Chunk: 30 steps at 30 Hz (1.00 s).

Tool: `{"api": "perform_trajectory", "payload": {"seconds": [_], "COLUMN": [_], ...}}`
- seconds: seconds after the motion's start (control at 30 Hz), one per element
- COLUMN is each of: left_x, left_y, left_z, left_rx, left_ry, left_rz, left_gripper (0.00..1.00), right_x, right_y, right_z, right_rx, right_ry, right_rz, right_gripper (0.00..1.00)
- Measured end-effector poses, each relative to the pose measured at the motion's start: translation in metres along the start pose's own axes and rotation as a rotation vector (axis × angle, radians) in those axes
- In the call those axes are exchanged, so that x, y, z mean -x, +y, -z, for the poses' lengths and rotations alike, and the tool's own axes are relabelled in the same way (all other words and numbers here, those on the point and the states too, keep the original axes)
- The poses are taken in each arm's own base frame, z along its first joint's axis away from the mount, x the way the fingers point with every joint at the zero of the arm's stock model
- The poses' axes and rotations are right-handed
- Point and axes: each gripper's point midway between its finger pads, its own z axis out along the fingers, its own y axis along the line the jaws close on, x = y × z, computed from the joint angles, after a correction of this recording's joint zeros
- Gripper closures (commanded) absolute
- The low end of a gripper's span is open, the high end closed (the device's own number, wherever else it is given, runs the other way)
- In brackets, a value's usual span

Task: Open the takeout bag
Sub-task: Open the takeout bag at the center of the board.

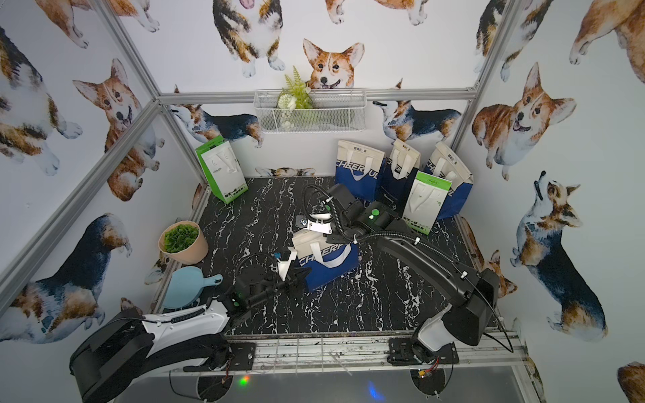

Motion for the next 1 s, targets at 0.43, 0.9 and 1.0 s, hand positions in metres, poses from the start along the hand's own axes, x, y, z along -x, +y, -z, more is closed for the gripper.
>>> {"api": "perform_trajectory", "payload": {"seconds": [0.43,0.9,1.0], "left_x": [0.000,0.002,0.001], "left_y": [0.000,0.000,0.000], "left_z": [0.001,0.001,0.000], "left_rx": [0.003,0.001,-0.001], "left_ry": [-0.003,-0.011,-0.006], "left_rz": [-0.001,-0.003,-0.003], "left_gripper": [1.00,1.00,1.00], "right_x": [-0.002,0.003,0.009], "right_y": [-0.011,-0.022,-0.031], "right_z": [-0.002,0.012,0.016], "right_rx": [-0.053,-0.077,-0.096], "right_ry": [0.009,0.001,-0.006], "right_rz": [-0.010,-0.010,-0.011], "right_gripper": [1.00,1.00,1.00]}}
